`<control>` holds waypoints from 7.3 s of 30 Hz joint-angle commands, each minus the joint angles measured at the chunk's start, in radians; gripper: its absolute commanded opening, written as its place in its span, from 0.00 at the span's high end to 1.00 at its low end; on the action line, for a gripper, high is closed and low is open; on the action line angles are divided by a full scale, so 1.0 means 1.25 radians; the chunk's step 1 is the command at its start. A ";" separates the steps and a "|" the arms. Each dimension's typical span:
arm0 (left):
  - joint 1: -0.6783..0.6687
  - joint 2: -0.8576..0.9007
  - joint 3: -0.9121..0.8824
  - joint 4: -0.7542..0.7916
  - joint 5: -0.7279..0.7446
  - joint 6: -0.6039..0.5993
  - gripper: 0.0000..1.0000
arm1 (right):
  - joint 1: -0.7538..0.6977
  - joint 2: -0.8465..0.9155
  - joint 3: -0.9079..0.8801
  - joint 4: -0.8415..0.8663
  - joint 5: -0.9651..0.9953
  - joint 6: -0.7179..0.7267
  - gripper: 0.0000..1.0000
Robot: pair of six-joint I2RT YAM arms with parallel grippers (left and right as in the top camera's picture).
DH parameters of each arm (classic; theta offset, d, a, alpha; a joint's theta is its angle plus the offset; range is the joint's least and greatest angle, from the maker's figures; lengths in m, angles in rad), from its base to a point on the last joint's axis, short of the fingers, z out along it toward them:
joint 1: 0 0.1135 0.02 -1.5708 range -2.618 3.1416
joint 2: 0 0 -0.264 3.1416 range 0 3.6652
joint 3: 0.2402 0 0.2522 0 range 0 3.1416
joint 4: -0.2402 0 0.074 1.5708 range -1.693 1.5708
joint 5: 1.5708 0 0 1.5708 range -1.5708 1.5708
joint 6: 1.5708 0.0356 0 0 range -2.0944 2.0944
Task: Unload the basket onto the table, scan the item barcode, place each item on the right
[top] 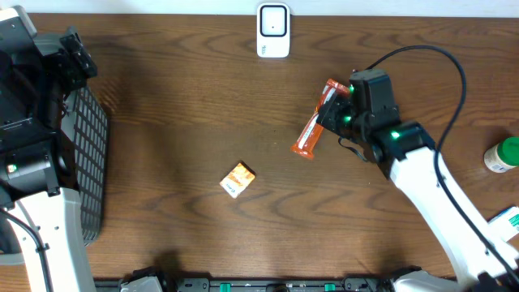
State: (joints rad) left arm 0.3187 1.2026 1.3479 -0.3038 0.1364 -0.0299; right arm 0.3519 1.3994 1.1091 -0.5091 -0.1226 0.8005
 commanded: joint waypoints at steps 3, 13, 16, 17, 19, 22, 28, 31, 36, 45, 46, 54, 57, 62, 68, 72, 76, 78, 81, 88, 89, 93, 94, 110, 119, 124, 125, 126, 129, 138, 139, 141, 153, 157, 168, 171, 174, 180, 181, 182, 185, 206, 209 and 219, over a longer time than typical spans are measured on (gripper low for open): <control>-0.002 -0.002 -0.007 0.001 0.008 -0.010 0.09 | 0.013 -0.074 0.000 -0.015 0.022 -0.052 0.99; -0.002 -0.002 -0.007 -0.008 0.008 -0.010 0.09 | 0.049 -0.011 0.000 0.127 0.231 -0.275 0.98; -0.002 -0.001 -0.007 -0.009 0.008 -0.010 0.09 | 0.073 0.032 0.000 0.238 0.253 -0.370 0.99; -0.002 -0.001 -0.007 -0.008 0.008 -0.010 0.09 | 0.077 0.046 0.000 0.268 0.258 -0.396 0.99; -0.002 -0.001 -0.007 -0.009 0.008 -0.010 0.09 | 0.087 0.095 0.001 0.357 0.305 -0.457 0.99; -0.002 -0.001 -0.007 -0.008 0.008 -0.010 0.09 | 0.090 0.175 0.027 0.439 0.380 -0.525 0.99; -0.002 -0.001 -0.007 -0.008 0.008 -0.010 0.09 | 0.089 0.384 0.233 0.468 0.458 -0.715 0.99; -0.002 -0.001 -0.007 -0.009 0.008 -0.010 0.09 | 0.089 0.472 0.357 0.474 0.469 -0.790 0.99; -0.002 -0.001 -0.007 -0.008 0.008 -0.010 0.09 | 0.103 0.662 0.578 0.557 0.591 -1.036 0.99; -0.002 -0.001 -0.007 -0.008 0.008 -0.010 0.09 | 0.134 0.878 0.771 0.653 0.615 -1.199 0.99; -0.002 -0.001 -0.007 -0.008 0.008 -0.010 0.09 | 0.139 0.897 0.787 0.665 0.615 -1.212 0.99; -0.002 -0.001 -0.007 -0.014 0.008 -0.010 0.09 | 0.181 1.027 0.820 0.857 0.573 -1.413 0.99; -0.002 -0.001 -0.007 -0.032 0.008 -0.010 0.09 | 0.182 1.060 0.820 0.891 0.561 -1.433 0.99; -0.002 -0.001 -0.007 -0.096 0.008 -0.010 0.09 | 0.179 1.093 0.820 0.925 0.538 -1.522 0.99; -0.002 -0.001 -0.007 -0.219 0.008 -0.010 0.09 | 0.169 1.079 0.819 0.923 0.537 -1.575 0.99; -0.002 -0.001 -0.007 -0.306 0.008 -0.010 0.09 | 0.174 1.019 0.817 0.895 0.589 -1.575 0.99; -0.002 -0.001 -0.007 -0.391 0.008 -0.010 0.09 | 0.177 0.905 0.817 0.738 0.706 -1.500 0.99; -0.002 -0.001 -0.007 -0.425 0.008 -0.010 0.09 | 0.168 0.831 0.817 0.595 0.777 -1.424 0.99; -0.002 -0.001 -0.007 -0.457 0.008 -0.010 0.09 | 0.138 0.737 0.817 0.403 0.833 -1.340 0.99; -0.002 -0.001 -0.007 -0.466 0.008 -0.010 0.09 | -0.019 0.570 0.817 -0.198 0.883 -0.851 0.99; -0.002 -0.001 -0.007 -0.466 0.008 -0.010 0.09 | -0.048 0.564 0.817 -0.275 0.862 -0.789 0.99; -0.002 -0.001 -0.007 -0.466 0.008 -0.010 0.09 | -0.202 0.565 0.812 -0.494 0.738 -0.596 0.99; -0.002 -0.001 -0.007 -0.466 0.008 -0.010 0.09 | -0.252 0.565 0.806 -0.527 0.698 -0.558 0.99; -0.002 -0.001 -0.007 -0.451 0.008 -0.010 0.09 | -0.627 0.570 0.578 -0.483 0.536 -0.528 0.37; -0.002 -0.001 -0.007 -0.451 0.008 -0.010 0.09 | -0.568 0.525 0.763 -0.537 0.129 -0.622 0.10; -0.002 -0.001 -0.007 -0.451 0.008 -0.010 0.09 | -0.380 0.512 0.781 -0.555 0.063 -0.710 0.02; -0.002 -0.001 -0.007 -0.451 0.008 -0.010 0.09 | -0.342 0.514 0.779 -0.557 0.038 -0.710 0.01; -0.002 -0.001 -0.007 -0.451 0.008 -0.010 0.09 | -0.306 0.516 0.777 -0.558 0.007 -0.707 0.01; -0.002 -0.001 -0.007 -0.451 0.008 -0.010 0.09 | -0.178 0.519 0.776 -0.557 -0.047 -0.653 0.01; -0.002 -0.001 -0.007 -0.451 0.008 -0.010 0.09 | 0.175 0.519 0.763 -0.579 -0.003 -0.681 0.01; -0.002 -0.001 -0.007 -0.451 0.008 -0.010 0.09 | 0.203 0.519 0.754 -0.576 0.005 -0.681 0.01; -0.002 -0.001 -0.007 -0.451 0.008 -0.010 0.09 | 0.253 0.519 0.729 -0.563 0.023 -0.680 0.01; -0.002 -0.001 -0.007 -0.451 0.008 -0.010 0.09 | 0.405 0.519 0.432 -0.368 0.118 -0.602 0.01; -0.002 -0.001 -0.007 -0.451 0.008 -0.010 0.09 | 0.440 0.519 0.372 -0.318 0.118 -0.599 0.01; -0.002 -0.001 -0.007 -0.451 0.008 -0.010 0.09 | 0.475 0.519 0.314 -0.219 0.161 -0.588 0.01; -0.002 -0.001 -0.007 -0.451 0.008 -0.010 0.09 | 0.475 0.519 0.294 -0.195 0.160 -0.587 0.01; -0.002 -0.001 -0.007 -0.451 0.008 -0.010 0.09 | 0.475 0.519 0.275 -0.186 0.154 -0.583 0.01; -0.002 -0.001 -0.007 -0.451 0.008 -0.010 0.09 | 0.475 0.519 0.253 -0.166 0.114 -0.580 0.01; -0.002 -0.001 -0.007 -0.451 0.008 -0.010 0.09 | 0.475 0.519 0.249 -0.160 0.111 -0.576 0.01; -0.002 -0.001 -0.007 -0.451 0.008 -0.010 0.09 | 0.475 0.519 0.246 -0.157 0.111 -0.567 0.01; -0.002 -0.001 -0.007 -0.451 0.008 -0.010 0.09 | 0.475 0.519 0.240 -0.149 0.111 -0.544 0.01; -0.002 -0.001 -0.007 -0.451 0.008 -0.010 0.09 | 0.468 0.548 0.281 -0.225 0.111 -0.428 0.34; -0.002 -0.001 -0.007 -0.451 0.008 -0.010 0.09 | 0.453 0.548 0.349 -0.334 0.101 -0.393 0.37; -0.002 -0.001 -0.007 -0.451 0.008 -0.010 0.09 | 0.394 0.548 0.577 -0.585 -0.006 -0.308 0.42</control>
State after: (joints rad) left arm 0.3187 1.2018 1.3422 -0.8658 0.1364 -0.0299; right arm 0.8700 2.0769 1.7649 -1.2037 -0.0643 0.3553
